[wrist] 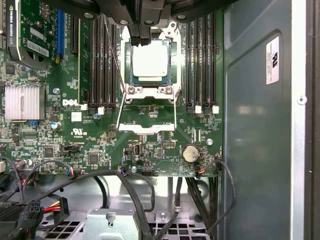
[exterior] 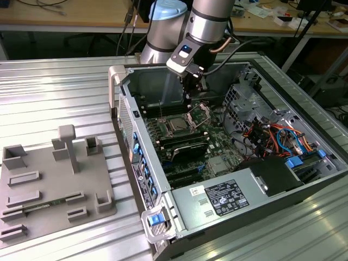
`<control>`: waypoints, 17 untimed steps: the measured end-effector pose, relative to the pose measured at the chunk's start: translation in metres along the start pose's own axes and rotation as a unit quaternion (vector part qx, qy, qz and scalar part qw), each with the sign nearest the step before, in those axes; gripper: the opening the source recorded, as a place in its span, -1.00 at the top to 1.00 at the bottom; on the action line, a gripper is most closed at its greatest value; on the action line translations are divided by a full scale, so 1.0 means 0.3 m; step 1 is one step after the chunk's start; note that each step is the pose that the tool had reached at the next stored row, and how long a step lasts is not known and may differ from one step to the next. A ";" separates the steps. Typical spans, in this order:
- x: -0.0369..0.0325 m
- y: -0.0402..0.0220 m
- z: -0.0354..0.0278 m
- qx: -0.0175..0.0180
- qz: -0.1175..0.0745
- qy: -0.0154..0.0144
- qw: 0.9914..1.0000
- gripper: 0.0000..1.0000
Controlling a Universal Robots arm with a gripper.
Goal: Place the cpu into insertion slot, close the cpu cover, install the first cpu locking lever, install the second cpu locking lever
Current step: 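Close the cpu cover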
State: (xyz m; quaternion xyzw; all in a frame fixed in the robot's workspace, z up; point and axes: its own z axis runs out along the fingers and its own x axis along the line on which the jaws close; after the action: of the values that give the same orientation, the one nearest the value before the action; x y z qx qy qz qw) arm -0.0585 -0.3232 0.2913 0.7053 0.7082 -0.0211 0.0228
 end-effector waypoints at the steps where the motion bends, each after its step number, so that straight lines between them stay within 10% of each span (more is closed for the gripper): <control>1: 0.000 0.000 -0.001 0.000 0.000 0.000 1.000 0.79; 17: 0.000 0.010 -0.003 -0.001 0.000 0.000 1.000 0.79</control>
State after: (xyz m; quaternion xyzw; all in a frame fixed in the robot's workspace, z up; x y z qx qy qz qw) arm -0.0553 -0.3232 0.2923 0.7052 0.7083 -0.0206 0.0233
